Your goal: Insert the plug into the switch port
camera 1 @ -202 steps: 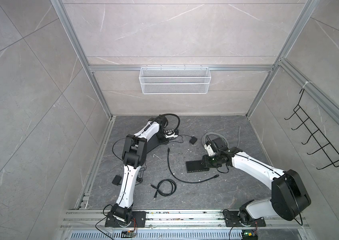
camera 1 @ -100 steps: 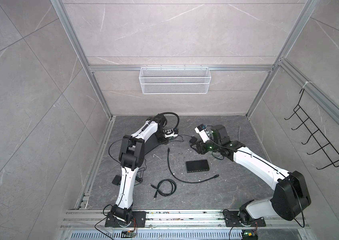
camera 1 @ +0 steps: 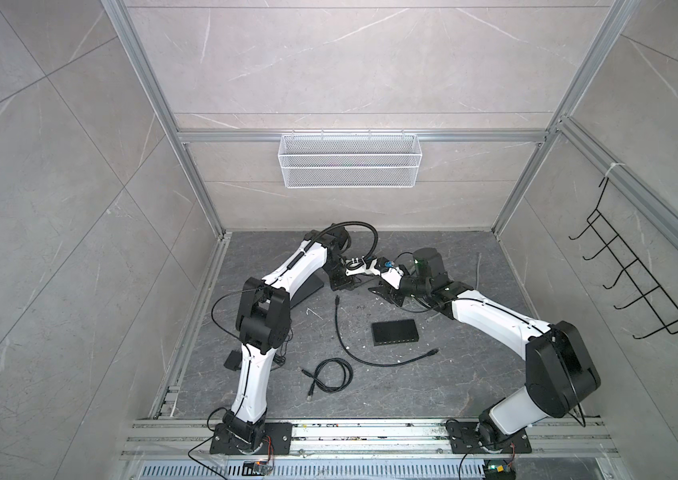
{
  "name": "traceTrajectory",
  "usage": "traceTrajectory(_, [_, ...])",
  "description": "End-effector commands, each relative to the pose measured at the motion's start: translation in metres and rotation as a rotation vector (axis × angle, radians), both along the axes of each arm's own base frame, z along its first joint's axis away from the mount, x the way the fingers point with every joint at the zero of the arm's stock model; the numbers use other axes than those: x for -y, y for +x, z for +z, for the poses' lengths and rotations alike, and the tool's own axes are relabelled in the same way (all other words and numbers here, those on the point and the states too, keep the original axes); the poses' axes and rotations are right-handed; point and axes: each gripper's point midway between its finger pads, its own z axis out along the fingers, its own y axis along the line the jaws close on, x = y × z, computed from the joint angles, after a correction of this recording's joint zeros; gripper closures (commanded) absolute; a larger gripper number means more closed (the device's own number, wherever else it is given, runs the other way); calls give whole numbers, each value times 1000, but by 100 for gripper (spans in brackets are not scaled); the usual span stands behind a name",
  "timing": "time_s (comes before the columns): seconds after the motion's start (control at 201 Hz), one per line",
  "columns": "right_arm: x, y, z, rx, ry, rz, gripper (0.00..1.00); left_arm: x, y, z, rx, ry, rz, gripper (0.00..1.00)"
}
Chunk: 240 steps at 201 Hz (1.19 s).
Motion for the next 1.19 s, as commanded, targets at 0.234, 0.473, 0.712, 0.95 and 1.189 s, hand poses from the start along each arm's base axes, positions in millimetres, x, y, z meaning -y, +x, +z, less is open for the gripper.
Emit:
traceTrajectory(0.234, [-19,27,-36,231,-111,3,54,2,-23,32,-70,-80,8,100])
traceTrajectory(0.473, [-33,34,-54,255,-167,37,54,5,-27,33,-97,-107,-1,100])
traceTrajectory(0.712, [-39,36,-66,261,-214,61,56,6,-25,34,-95,-112,-9,100])
traceTrajectory(0.95, [-49,35,-79,305,-287,100,61,8,-27,36,-103,-125,-15,100])
traceTrajectory(1.189, [-44,35,-88,329,-328,105,62,3,-27,41,-135,-169,0,100])
